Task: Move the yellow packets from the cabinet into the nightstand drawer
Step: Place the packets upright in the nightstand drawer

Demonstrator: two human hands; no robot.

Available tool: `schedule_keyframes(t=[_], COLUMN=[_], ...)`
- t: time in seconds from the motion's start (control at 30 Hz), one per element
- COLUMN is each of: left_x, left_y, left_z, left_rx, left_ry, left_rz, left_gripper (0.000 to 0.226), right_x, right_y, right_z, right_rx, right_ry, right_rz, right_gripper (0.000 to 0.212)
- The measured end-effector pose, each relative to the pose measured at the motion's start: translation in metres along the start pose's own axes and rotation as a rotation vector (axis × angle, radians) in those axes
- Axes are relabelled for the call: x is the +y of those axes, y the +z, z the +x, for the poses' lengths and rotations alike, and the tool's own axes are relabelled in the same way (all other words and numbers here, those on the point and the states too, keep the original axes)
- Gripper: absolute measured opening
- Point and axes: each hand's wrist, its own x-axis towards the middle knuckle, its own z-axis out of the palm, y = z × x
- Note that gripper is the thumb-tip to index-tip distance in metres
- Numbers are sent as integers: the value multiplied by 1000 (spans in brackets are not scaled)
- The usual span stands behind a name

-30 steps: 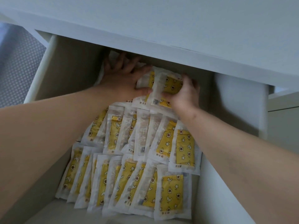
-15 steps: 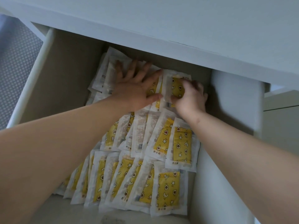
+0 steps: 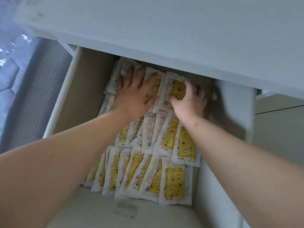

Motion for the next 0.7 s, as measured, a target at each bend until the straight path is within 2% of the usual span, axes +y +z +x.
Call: schedule_keyframes(t=[0.23, 0.47, 0.7], left_x=[42, 76, 126], left_y=[-63, -142, -203], left_z=[-60, -150, -244], left_rx=[-119, -106, -226], left_ry=[-77, -3, 201], left_rz=[-142, -371, -413], left_gripper=[63, 57, 52], right_x=[-22, -37, -33], right_y=[-38, -88, -134], right_z=[-80, -199, -345], right_rx=[6, 132, 344], right_ry=[142, 261, 429], right_rz=[148, 370, 531], right_gripper=[64, 56, 51])
